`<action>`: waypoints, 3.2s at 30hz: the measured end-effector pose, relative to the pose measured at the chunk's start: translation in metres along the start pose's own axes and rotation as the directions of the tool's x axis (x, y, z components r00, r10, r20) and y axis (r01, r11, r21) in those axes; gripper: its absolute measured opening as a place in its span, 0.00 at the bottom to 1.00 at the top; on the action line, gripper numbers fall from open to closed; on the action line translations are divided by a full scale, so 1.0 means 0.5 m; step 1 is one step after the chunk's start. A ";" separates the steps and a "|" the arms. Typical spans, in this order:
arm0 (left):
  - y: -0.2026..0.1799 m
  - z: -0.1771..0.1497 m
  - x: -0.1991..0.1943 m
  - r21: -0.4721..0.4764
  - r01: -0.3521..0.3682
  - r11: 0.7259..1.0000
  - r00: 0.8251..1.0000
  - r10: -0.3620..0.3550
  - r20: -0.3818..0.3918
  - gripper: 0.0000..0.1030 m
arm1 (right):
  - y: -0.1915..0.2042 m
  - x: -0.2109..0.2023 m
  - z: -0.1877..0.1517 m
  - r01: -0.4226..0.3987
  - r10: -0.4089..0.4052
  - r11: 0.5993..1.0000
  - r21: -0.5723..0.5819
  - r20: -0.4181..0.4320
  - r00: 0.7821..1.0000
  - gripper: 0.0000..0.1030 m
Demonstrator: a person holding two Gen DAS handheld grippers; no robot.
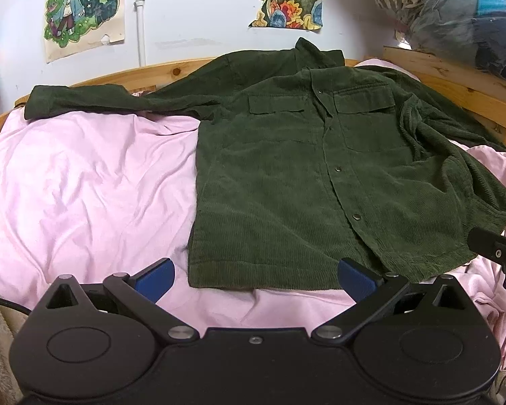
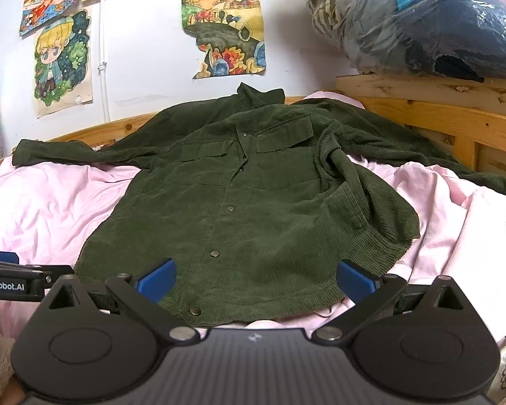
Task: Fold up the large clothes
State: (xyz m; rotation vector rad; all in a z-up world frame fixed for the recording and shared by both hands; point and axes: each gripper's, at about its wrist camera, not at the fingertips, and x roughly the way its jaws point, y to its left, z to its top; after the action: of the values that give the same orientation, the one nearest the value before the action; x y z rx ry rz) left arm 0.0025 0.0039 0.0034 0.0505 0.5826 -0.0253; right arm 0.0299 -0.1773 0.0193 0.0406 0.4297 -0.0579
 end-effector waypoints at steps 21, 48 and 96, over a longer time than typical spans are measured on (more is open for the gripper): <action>0.005 -0.002 0.005 -0.003 0.002 1.000 1.000 -0.002 -0.007 1.00 | 0.007 0.000 -0.001 -0.004 0.004 1.000 -0.010 0.001 1.000 1.00; 0.006 -0.004 0.007 -0.004 -0.002 1.000 1.000 0.002 -0.010 1.00 | 0.012 0.001 -0.003 0.006 -0.006 1.000 -0.003 0.001 1.000 1.00; -0.002 0.146 0.353 0.092 0.052 0.994 0.992 -0.041 -0.118 1.00 | -0.535 0.183 0.156 0.678 -0.643 0.721 0.143 -0.227 0.732 0.58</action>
State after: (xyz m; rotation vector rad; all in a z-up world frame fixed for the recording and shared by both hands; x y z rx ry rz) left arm 0.1898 -0.0027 -0.0331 0.1317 0.6982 -0.0960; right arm 0.1282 -0.4527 0.0447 0.1066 0.5848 -0.8296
